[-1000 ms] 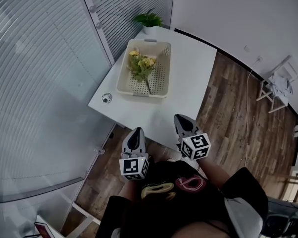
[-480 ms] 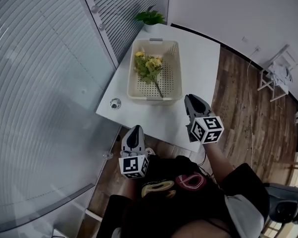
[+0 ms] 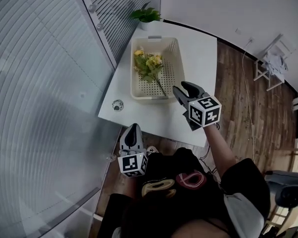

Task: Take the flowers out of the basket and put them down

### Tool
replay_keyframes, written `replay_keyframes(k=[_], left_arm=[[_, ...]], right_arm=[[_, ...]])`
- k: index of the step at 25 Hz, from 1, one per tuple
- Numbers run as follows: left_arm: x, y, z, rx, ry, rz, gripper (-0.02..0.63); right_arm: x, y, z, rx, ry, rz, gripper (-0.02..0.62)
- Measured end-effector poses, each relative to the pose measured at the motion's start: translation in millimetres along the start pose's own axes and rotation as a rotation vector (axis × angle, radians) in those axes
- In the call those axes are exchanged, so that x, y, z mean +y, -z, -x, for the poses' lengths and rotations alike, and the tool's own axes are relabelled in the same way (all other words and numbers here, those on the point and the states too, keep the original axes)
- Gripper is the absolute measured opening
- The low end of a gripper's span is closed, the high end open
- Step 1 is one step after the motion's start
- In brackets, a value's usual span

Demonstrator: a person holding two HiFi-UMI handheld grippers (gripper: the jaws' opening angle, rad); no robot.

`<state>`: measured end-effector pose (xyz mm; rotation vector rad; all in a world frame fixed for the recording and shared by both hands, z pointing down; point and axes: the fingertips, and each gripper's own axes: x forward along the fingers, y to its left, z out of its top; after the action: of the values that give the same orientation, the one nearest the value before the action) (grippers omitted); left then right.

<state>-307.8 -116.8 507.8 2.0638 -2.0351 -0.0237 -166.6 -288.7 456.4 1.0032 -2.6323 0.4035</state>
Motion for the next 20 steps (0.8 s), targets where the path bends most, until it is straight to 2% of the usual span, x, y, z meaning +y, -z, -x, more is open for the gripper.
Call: replay_keyframes(k=[5,8,13,17,20], left_arm=[[-6.4,-6.5,-9.0,-0.004,0.029,-0.012,0.018],[-9.6,-4.6,-14.4,-0.001,0.043,-0.016,0.019],[-9.8,-6.7,-21.9,0.004,0.054,-0.019,0.02],[-3.5,-9.6,-23.9,0.006,0.028,-0.016,0.018],[3.7,-10.1,-23.3,0.016,-0.004,-0.015,0.019]], right_arm=[[15.8,6.7,-29.5,0.122,-0.101,-0.002,0.166],[10.9,7.2,-45.2,0.165,-0.098,0.012,0.175],[3.9,10.1,-80.1,0.297,-0.099,0.071,0.206],[-0.8,14.0,-102.6,0.362,-0.061,0.117,0.215],[-0.5,19.9,-118.7,0.406,-0.08,0.102,0.215]])
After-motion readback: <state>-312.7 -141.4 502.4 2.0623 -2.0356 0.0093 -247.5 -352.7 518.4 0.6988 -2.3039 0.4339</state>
